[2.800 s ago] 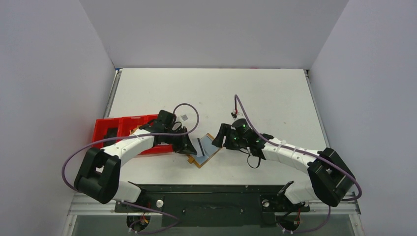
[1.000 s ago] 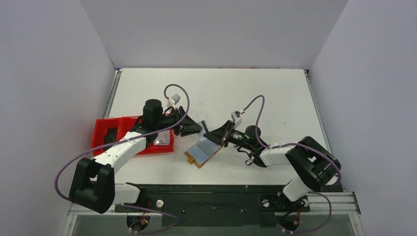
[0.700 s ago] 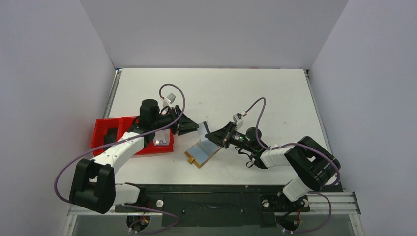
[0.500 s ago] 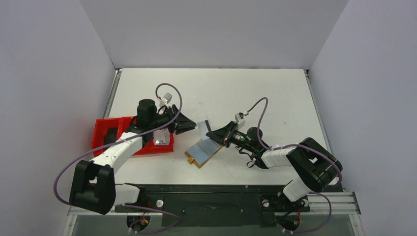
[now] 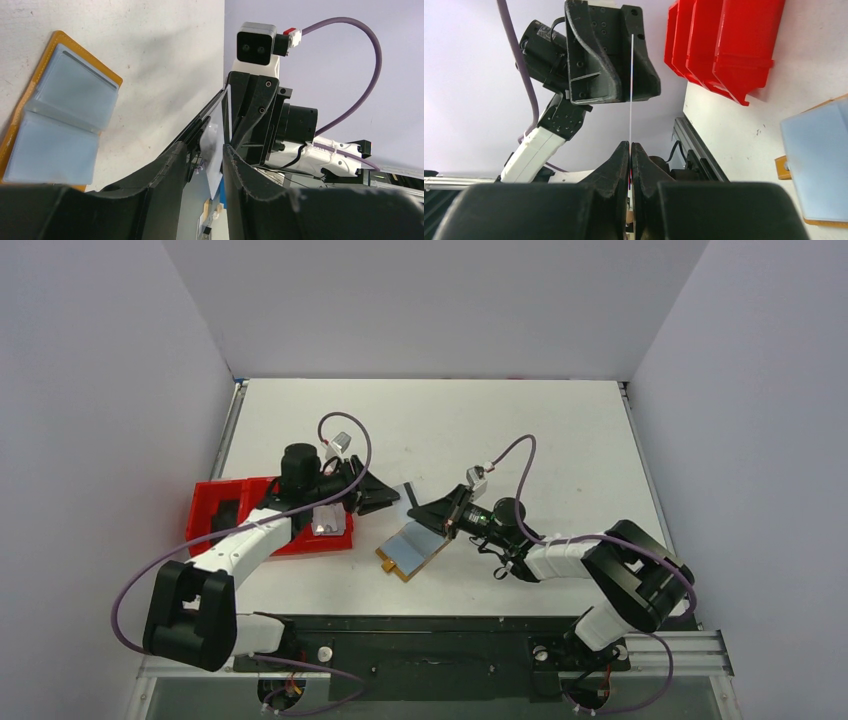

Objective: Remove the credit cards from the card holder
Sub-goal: Place the credit card in the storage box.

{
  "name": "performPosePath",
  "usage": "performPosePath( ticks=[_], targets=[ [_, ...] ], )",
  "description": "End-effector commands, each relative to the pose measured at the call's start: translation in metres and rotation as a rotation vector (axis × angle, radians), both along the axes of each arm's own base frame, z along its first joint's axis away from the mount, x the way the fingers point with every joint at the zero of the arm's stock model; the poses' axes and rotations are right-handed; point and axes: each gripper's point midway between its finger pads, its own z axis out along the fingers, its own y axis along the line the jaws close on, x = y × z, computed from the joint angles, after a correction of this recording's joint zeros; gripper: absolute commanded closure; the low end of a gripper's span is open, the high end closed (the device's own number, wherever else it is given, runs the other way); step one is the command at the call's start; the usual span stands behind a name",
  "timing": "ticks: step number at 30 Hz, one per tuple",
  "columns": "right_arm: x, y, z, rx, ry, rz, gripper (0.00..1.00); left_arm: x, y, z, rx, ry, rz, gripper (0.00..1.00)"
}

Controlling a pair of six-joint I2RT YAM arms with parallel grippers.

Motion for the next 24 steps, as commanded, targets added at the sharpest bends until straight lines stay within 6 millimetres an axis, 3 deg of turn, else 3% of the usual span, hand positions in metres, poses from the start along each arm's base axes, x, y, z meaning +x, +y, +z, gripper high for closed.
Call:
performPosePath(
  ticks=[1,5,8,10,11,13,16,17,18,19,24],
  targets=[
    [0.001,0.015,0.023,0.053,-0.063,0.011,1.00,0.005,-0.002,0.010,-0.033,-0.053,-0.011,0.71],
    [-0.002,0.024,0.020,0.047,-0.057,0.032,1.00,0.006,-0.003,0.014,-0.049,-0.055,-0.009,0.80],
    [-0.002,0.026,0.017,0.036,-0.053,0.036,1.00,0.005,-0.003,0.014,-0.050,-0.053,-0.010,0.99],
    [-0.001,0.026,0.012,0.011,-0.043,0.037,0.89,0.005,-0.001,0.012,-0.031,-0.049,-0.005,1.00],
    [-0.001,0.026,0.012,-0.001,-0.061,0.035,0.71,0.005,0.000,0.010,-0.010,-0.067,-0.010,1.00],
    [-0.001,0.024,0.003,-0.076,-0.065,0.029,0.47,0.001,0.007,0.000,0.063,-0.027,-0.007,1.00],
    [0.003,0.014,-0.021,-0.256,-0.042,-0.003,0.34,0.002,0.026,-0.012,0.204,-0.021,0.029,1.00],
    [0.005,0.008,-0.017,-0.294,-0.090,-0.026,0.31,0.000,0.036,-0.019,0.281,-0.013,0.039,1.00],
    [0.005,0.001,-0.030,-0.379,-0.085,-0.029,0.30,-0.001,0.042,-0.020,0.320,-0.017,0.047,1.00],
    [0.008,-0.004,-0.023,-0.397,-0.104,-0.057,0.28,-0.002,0.056,-0.027,0.405,-0.008,0.066,1.00],
    [0.011,-0.038,-0.039,-0.597,-0.127,-0.104,0.23,-0.001,0.107,-0.034,0.690,-0.017,0.169,1.00]
  ],
)
